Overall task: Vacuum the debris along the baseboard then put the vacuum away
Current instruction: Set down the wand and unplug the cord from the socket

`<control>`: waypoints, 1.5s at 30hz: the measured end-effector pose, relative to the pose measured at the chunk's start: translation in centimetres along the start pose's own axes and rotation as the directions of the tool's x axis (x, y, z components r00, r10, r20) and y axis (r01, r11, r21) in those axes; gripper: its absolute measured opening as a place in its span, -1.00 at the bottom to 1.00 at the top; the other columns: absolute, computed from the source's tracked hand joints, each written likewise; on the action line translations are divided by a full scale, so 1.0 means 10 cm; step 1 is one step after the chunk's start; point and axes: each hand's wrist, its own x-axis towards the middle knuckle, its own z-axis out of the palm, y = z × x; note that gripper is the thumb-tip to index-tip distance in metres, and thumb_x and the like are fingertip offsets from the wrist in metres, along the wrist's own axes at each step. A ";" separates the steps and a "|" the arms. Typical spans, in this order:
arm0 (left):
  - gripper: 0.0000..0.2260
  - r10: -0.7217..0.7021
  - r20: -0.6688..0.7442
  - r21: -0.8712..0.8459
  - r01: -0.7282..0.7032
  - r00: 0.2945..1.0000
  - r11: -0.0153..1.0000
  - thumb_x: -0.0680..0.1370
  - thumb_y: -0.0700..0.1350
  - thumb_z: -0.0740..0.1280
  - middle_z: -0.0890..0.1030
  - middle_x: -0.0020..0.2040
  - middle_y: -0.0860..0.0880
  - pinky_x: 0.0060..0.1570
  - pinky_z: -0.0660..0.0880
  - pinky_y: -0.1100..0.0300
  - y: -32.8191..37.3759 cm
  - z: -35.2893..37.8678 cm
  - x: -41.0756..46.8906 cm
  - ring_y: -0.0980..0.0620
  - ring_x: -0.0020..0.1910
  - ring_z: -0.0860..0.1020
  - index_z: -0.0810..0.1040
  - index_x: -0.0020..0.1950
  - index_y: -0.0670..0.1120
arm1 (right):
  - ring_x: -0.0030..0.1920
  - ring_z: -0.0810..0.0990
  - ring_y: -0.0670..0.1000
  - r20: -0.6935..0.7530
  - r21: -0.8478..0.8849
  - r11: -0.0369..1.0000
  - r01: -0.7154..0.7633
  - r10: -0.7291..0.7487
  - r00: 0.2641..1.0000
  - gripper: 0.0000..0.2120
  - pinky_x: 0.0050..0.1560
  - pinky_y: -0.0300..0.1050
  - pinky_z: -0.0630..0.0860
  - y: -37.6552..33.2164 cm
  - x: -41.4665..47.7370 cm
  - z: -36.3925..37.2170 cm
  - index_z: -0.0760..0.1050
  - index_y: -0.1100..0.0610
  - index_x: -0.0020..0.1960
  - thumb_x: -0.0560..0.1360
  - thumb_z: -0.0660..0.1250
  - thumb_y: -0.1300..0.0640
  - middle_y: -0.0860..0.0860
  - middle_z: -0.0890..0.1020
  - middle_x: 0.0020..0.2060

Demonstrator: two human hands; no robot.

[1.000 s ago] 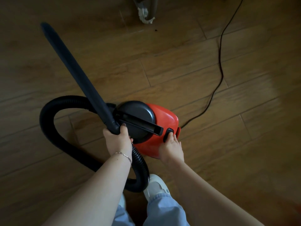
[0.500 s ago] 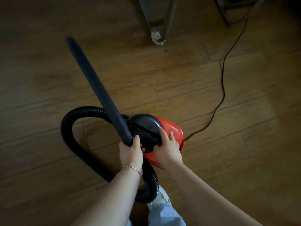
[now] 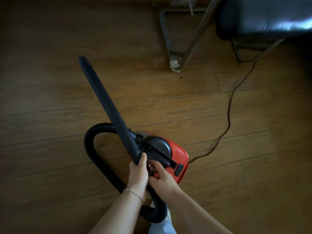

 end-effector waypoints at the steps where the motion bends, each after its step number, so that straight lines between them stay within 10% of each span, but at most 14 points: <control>1: -0.57 -0.004 0.001 -0.007 0.004 1.000 1.000 0.55 0.09 0.26 0.56 0.14 -0.18 0.21 0.45 -0.16 0.04 -0.01 -0.04 -0.22 0.11 0.55 0.36 0.31 -0.13 | 0.12 0.56 -0.13 0.027 0.010 1.000 0.008 -0.008 1.000 -0.46 0.17 -0.11 0.53 -0.01 -0.04 0.01 0.33 -0.25 0.34 0.44 0.24 0.18 -0.13 0.58 0.14; 13: -0.60 -0.155 -0.018 -0.265 0.145 0.988 0.953 0.56 0.05 0.27 0.56 0.12 -0.13 0.19 0.46 -0.09 0.19 0.33 -0.40 -0.15 0.08 0.55 0.40 0.35 -0.09 | 0.38 0.34 -0.05 0.275 -0.243 0.965 0.097 -0.028 0.961 -0.28 0.29 -0.29 0.30 -0.14 0.04 -0.53 -0.02 -0.25 0.52 0.50 0.25 0.07 -0.02 0.33 0.38; 18: -0.50 -0.179 -0.100 -0.417 0.122 0.979 0.901 0.55 0.10 0.28 0.52 0.24 -0.14 0.27 0.42 -0.11 -0.03 0.66 -0.44 -0.17 0.20 0.50 0.32 0.44 -0.05 | 0.02 0.57 0.07 0.416 -0.462 0.861 0.214 -0.003 0.910 -0.27 0.04 -0.07 0.56 0.03 0.26 -0.88 -0.03 -0.37 0.48 0.44 0.24 -0.02 0.06 0.38 0.17; 25: -0.70 -0.069 -0.199 -0.561 -0.056 0.978 0.826 0.59 -0.02 0.25 0.57 0.09 -0.08 0.16 0.48 0.03 -0.13 1.00 -0.52 -0.06 0.05 0.55 0.42 0.32 0.02 | 0.06 0.50 -0.20 0.510 -0.404 0.850 0.337 -0.096 0.855 -0.40 -0.09 -0.52 0.43 0.12 0.35 -1.09 0.01 -0.21 0.50 0.59 0.17 0.18 -0.17 0.48 0.19; 31: -0.65 0.004 -0.202 -0.537 -0.114 0.979 0.836 0.63 -0.17 0.13 0.52 0.28 -0.10 0.32 0.37 0.03 -0.25 1.19 -0.50 -0.05 0.24 0.49 0.38 0.41 0.00 | -0.04 0.60 -0.10 0.424 -0.364 0.897 0.250 -0.079 0.902 -0.49 -0.03 -0.19 0.55 0.19 0.58 -1.10 0.12 -0.46 0.26 0.60 0.17 0.13 -0.17 0.56 -0.02; 35: -0.65 0.079 -0.165 -0.536 -0.156 0.983 0.830 0.65 -0.19 0.08 0.50 0.18 -0.01 0.24 0.36 0.16 -0.34 1.22 -0.42 0.04 0.17 0.46 0.37 0.42 0.03 | 0.19 0.56 -0.03 0.412 -0.337 0.912 0.234 -0.081 0.907 -0.45 0.25 0.08 0.50 0.30 0.82 -1.10 0.22 -0.59 0.22 0.51 0.23 0.06 -0.13 0.57 0.20; 45: -0.62 0.181 -0.239 -0.487 -0.279 0.954 0.828 0.64 0.04 0.09 0.35 0.34 0.16 0.34 0.24 0.15 -0.70 0.85 -0.12 0.11 0.38 0.31 0.23 0.47 0.19 | -0.01 0.52 -0.22 0.488 -0.363 0.883 0.299 -0.094 0.868 -0.39 -0.08 -0.33 0.46 0.20 0.94 -0.68 0.09 -0.24 0.50 0.58 0.24 0.14 -0.12 0.50 0.16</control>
